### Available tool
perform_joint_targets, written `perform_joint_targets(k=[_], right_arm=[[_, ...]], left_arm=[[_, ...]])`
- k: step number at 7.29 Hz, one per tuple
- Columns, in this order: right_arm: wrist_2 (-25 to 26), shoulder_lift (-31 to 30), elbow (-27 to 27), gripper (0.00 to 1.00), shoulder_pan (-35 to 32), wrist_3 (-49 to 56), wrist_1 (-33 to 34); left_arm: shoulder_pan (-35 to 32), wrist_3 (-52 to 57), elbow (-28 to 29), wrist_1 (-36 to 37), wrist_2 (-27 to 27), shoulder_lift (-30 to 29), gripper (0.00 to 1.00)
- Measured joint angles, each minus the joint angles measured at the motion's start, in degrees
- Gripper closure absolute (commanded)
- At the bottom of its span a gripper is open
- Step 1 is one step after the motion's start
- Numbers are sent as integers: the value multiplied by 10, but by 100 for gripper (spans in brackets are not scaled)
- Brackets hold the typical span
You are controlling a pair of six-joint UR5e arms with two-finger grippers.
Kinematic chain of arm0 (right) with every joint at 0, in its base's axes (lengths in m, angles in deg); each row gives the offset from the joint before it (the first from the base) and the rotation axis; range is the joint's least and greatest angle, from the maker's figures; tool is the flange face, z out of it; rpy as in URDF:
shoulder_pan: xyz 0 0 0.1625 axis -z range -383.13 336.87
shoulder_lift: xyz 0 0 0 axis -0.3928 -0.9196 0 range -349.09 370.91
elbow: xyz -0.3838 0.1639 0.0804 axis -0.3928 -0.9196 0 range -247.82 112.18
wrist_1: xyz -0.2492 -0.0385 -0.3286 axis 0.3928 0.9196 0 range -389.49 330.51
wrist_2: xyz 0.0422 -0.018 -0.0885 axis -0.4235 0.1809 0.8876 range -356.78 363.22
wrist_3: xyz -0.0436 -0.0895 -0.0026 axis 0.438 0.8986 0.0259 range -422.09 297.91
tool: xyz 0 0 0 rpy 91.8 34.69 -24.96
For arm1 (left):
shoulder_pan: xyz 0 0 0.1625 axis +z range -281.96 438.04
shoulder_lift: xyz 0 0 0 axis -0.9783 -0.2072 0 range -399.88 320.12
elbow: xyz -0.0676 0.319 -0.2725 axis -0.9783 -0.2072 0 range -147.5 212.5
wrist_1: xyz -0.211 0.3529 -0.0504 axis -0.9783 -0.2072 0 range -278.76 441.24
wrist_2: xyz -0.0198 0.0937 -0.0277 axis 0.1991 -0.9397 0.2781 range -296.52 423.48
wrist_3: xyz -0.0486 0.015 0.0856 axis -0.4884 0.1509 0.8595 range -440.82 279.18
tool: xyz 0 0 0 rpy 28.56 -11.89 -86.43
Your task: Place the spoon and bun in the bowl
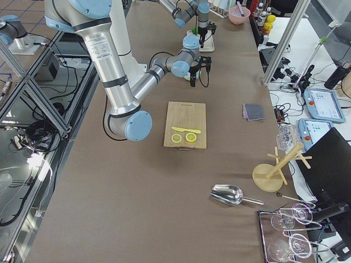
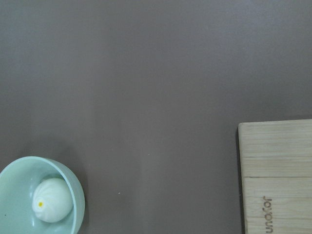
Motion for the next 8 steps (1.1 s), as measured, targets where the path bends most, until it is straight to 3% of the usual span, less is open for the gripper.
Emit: perform_joint_targets(k=[3, 5, 7, 8], right_arm=[[-54, -52, 20, 0, -53, 65, 0], [-67, -73, 23, 0, -76, 85, -1], [-73, -92, 24, 0, -91, 116, -2], [-73, -97, 25, 0, -95, 123, -2]], left_arm=[[39, -146, -7, 3, 9, -103, 100], [90, -221, -5, 2, -22, -160, 100], [121, -233, 0, -2, -60, -178, 100], [123, -231, 3, -3, -65, -180, 50]])
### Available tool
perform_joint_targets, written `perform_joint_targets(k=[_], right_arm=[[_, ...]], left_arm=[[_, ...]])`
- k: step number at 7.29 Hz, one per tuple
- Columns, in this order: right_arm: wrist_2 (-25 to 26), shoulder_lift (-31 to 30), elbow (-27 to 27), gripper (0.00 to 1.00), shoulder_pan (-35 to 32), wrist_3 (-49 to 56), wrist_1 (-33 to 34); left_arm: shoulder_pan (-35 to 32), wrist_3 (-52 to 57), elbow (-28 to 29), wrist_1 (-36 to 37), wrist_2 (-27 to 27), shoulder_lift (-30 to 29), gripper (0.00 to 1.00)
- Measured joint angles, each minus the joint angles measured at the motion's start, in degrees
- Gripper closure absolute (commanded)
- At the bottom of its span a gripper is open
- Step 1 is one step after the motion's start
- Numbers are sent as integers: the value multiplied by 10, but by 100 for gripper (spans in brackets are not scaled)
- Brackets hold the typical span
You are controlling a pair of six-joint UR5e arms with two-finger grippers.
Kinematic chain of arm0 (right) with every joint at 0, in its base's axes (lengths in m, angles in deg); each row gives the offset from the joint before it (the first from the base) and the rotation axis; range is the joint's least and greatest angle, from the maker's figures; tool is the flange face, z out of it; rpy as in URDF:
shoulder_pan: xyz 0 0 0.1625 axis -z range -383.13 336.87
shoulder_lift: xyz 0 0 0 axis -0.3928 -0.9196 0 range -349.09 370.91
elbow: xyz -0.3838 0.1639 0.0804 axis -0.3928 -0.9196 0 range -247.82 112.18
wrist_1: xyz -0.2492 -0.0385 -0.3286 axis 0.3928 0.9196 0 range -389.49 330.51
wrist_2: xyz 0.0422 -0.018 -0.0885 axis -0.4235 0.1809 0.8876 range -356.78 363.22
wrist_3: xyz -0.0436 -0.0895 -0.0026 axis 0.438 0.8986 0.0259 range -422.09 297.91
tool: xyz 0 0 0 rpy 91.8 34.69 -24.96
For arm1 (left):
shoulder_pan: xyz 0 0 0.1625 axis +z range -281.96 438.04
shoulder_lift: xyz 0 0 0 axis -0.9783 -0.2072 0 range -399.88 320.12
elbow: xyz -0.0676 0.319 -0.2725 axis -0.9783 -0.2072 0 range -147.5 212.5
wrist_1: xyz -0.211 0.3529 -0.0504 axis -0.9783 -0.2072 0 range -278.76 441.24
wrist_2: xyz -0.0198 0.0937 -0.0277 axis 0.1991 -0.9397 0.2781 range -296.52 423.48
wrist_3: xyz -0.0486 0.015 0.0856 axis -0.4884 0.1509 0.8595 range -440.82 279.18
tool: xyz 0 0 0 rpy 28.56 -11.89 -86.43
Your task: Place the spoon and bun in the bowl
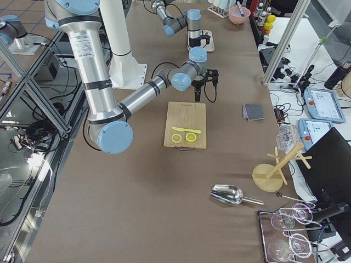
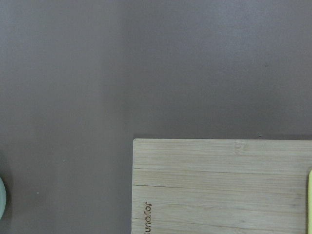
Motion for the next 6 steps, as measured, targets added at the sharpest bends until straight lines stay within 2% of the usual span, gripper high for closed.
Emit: perform_joint_targets(k=[1, 4, 6], right_arm=[[0, -5, 3, 0, -2, 3, 0], [0, -27, 20, 0, -8, 5, -1], [-8, -45, 23, 0, -38, 31, 0]], left_arm=[[-1, 4, 5, -1, -2, -1, 2], [-19, 40, 8, 5, 2, 13, 2], [-87, 138, -54, 52, 49, 82, 2]])
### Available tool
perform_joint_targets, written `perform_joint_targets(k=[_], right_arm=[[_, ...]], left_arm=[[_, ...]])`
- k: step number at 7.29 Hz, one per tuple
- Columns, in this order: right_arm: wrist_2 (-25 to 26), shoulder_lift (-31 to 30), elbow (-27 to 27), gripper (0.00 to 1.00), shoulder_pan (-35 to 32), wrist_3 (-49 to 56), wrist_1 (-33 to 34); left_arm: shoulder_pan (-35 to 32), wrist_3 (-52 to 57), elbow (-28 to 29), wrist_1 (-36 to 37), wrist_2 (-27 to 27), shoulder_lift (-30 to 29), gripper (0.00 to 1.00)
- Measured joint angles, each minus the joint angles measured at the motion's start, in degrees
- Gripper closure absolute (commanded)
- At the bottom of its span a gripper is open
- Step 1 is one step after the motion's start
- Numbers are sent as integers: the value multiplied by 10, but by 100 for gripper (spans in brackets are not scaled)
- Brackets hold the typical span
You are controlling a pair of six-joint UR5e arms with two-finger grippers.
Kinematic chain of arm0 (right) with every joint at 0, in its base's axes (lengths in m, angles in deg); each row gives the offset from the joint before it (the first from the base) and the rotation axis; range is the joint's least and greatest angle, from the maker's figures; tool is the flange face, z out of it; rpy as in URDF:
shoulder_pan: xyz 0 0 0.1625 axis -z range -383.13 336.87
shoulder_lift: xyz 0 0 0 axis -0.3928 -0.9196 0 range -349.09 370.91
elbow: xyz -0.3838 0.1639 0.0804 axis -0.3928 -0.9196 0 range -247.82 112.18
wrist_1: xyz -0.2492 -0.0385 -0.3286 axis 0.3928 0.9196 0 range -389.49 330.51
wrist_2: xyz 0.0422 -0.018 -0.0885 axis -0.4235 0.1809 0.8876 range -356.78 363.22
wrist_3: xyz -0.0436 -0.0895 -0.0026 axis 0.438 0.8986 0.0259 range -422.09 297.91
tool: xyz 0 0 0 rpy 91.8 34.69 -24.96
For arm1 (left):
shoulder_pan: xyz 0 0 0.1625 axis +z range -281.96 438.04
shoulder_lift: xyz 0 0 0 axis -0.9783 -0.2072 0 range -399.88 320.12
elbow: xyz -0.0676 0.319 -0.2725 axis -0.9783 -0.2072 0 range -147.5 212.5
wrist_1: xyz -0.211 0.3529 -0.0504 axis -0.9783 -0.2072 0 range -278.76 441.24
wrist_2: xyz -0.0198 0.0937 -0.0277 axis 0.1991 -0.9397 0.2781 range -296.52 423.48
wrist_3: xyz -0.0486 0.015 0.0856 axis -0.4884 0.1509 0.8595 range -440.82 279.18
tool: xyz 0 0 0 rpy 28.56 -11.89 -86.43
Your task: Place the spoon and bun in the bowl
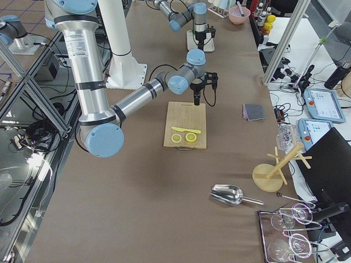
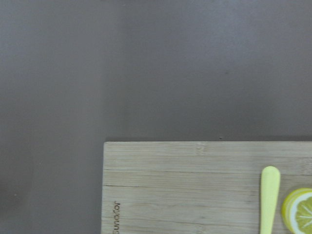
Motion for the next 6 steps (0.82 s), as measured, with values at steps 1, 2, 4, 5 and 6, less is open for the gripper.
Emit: perform_joint_targets(k=[1, 2, 4, 5, 6], right_arm=[[-18, -22, 0, 0, -33, 48, 1], [-36, -49, -2, 0, -73, 114, 2], [-64, -104, -7, 0, -173, 282, 32], [-73, -121, -9, 0, -222, 376, 71], [-77, -129, -13, 0, -266, 467, 118]], left_arm=[[-52, 92, -40, 49, 30, 37, 2], [-108, 187, -67, 97, 56, 66, 2], [-227, 356, -88, 153, 112, 134, 2], [-286, 428, -94, 160, 140, 180, 2], [-345, 504, -97, 161, 161, 237, 2]])
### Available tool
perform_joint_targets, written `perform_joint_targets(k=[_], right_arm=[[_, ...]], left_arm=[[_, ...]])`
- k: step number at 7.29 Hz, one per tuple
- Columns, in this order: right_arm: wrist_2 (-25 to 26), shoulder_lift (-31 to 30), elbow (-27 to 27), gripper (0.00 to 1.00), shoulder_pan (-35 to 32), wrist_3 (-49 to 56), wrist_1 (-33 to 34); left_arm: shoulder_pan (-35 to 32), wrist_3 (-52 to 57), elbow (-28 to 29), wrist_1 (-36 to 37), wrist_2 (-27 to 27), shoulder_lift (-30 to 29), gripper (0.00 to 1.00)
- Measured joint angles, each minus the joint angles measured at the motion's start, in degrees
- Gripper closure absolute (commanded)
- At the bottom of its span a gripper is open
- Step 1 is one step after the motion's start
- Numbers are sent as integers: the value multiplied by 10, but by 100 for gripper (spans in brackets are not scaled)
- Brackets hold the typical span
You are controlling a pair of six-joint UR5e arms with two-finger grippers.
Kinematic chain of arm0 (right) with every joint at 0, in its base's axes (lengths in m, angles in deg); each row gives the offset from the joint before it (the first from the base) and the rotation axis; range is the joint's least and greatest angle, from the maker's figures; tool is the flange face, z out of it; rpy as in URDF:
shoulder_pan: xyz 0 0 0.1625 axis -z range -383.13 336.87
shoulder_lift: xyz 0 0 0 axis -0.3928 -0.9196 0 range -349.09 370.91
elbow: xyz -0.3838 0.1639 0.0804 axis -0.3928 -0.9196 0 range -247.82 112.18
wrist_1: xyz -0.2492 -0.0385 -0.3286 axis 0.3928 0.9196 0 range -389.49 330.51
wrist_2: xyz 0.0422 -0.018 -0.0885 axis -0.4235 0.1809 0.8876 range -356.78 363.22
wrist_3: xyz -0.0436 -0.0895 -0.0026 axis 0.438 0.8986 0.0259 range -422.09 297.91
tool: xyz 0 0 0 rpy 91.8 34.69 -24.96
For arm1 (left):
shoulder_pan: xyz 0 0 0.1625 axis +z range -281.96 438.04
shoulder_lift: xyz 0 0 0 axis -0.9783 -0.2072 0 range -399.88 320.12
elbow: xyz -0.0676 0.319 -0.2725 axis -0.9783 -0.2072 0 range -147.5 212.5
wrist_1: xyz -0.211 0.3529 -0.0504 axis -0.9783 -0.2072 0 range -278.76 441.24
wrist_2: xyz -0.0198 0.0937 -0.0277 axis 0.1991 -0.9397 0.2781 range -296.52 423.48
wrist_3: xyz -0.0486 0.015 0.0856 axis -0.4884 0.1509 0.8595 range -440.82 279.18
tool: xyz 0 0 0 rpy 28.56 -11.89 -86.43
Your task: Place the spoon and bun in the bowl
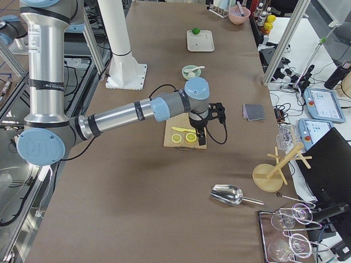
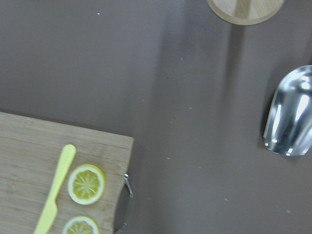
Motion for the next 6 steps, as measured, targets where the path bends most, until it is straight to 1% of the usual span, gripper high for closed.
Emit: perform_joint_targets(k=[1, 2, 3, 5, 6], right_arm=[[-1, -4, -5, 0, -32, 67, 39], [1, -8, -15, 0, -53, 109, 61], [3, -10, -32, 0, -68, 132, 68], [1, -11, -67, 0, -83, 173, 69], [-1, -12, -72, 0, -85, 181, 70]], left_arm=[[-52, 83, -1, -2, 10, 57, 2], [-98, 155, -1, -4, 14, 104, 2], [-125, 191, -1, -4, 23, 135, 2], [-138, 209, 12, -13, 41, 161, 2], [-140, 211, 30, -25, 37, 164, 2]])
